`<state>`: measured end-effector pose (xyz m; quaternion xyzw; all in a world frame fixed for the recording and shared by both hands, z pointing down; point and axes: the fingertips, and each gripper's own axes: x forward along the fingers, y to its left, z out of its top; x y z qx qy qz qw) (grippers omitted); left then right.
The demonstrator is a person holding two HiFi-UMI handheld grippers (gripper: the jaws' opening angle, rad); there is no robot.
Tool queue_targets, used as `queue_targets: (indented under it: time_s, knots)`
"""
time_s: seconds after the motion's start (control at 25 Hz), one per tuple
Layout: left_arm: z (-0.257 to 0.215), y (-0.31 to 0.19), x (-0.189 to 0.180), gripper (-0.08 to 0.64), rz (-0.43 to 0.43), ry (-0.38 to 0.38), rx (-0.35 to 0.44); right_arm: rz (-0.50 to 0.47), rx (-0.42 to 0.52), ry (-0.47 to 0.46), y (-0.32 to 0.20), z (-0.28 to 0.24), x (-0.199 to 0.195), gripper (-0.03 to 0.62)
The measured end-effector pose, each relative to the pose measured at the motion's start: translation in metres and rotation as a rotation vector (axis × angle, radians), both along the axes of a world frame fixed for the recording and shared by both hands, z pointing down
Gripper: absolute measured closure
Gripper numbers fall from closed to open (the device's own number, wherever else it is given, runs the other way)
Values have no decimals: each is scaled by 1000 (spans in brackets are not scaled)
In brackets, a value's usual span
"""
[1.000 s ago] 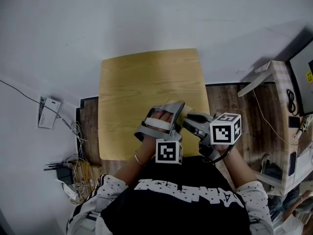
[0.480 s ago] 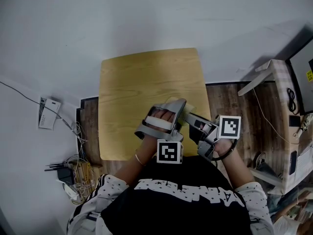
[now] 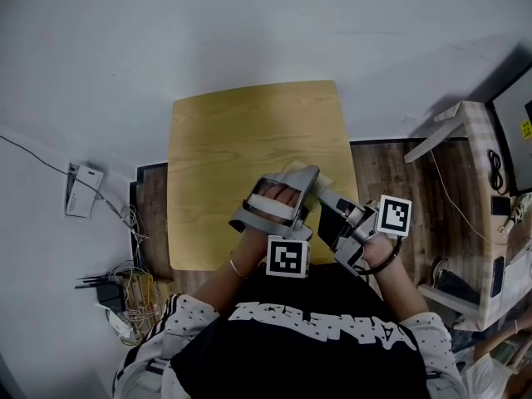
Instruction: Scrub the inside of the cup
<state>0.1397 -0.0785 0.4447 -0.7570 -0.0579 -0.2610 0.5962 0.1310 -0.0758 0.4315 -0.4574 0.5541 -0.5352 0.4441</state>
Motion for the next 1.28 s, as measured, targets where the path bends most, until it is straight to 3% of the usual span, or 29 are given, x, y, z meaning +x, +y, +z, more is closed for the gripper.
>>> queue_targets:
  time_s: [0.32,0.56,1.28]
  knots:
    - [5,1,-2,180,2,-12,-11,11,-12,12,1,3,-1,528]
    - [5,11,-1,179,5,9,-153,19,-14,23,3,2,-3,525]
    - [20,-14,-10,179,-85,0,-305,25,-21,38,11,3,-12,520]
